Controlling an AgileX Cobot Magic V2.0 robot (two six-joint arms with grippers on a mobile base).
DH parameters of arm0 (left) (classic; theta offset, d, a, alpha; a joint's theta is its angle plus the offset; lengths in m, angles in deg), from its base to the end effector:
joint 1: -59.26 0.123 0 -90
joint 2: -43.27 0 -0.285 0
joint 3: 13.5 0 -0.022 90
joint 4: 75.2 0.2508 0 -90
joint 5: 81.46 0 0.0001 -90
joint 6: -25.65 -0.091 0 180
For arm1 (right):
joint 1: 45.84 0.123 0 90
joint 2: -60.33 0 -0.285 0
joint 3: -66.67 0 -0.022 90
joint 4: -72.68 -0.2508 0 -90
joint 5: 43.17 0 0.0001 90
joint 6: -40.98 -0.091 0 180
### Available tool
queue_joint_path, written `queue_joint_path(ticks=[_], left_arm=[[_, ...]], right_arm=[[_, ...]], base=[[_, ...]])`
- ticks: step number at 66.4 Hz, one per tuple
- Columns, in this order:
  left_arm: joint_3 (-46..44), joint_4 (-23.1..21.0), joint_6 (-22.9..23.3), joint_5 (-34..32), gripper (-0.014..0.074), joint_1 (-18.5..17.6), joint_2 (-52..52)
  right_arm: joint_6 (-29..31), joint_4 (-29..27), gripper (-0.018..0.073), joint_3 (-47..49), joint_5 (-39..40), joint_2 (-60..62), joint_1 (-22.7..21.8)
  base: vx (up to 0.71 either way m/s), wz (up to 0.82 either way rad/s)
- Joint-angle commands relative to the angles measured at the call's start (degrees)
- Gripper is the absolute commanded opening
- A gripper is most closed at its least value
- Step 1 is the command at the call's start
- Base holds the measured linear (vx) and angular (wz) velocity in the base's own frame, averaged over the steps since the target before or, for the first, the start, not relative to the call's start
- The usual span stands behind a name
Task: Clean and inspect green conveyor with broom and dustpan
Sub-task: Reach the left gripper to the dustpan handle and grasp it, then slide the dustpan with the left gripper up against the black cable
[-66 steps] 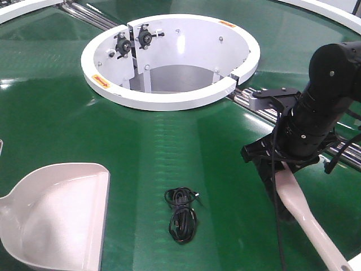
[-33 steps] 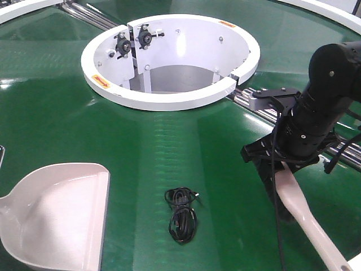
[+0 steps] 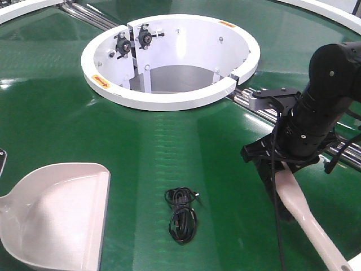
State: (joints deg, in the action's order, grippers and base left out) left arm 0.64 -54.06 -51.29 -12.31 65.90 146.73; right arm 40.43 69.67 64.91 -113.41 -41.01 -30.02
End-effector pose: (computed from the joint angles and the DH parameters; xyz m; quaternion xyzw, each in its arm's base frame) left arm 0.2852 0.0641 0.2182 -0.6265 -0.7590 -0.0862 0.1546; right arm 0.3026 0.0904 0.2767 -0.1252 0.9901 0.0332 0.0539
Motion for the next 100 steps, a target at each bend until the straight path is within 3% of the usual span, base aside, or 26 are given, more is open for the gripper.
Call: queue_joint_path(ticks=[1,4,28,43,63,100], left_arm=[[-1.35,1.05,-0.44,2.26,0.0041,0.14,-1.98],[-1.35,0.93,-0.51,2.27,-0.0025,0.14,-1.98],[-1.40,-2.19,-0.49,2.27,-0.0024,-0.32,-5.00],[-1.40,-2.31,-0.49,2.32,-0.0024,-3.79,-6.53],[-2.72,-7.17,-0.28,2.32,-0.0024,-7.68,-4.60],[-9.99,-11.27,1.22,2.32,-0.0024,-14.39,1.30]], right_arm=[[0.55,0.04,-0.0006,1.59,-3.19,2.73,-0.04],[0.55,0.04,-0.0006,1.59,-3.19,2.73,-0.04],[0.55,0.04,-0.0006,1.59,-3.19,2.73,-0.04],[0.55,0.04,-0.0006,1.59,-3.18,2.73,-0.04],[0.55,0.04,-0.0006,1.59,-3.18,2.73,-0.04],[0.55,0.02,-0.0006,1.59,-3.18,2.73,-0.04]], base=[[0.00,0.00],[0.00,0.00],[0.00,0.00],[0.00,0.00],[0.00,0.00],[0.00,0.00]])
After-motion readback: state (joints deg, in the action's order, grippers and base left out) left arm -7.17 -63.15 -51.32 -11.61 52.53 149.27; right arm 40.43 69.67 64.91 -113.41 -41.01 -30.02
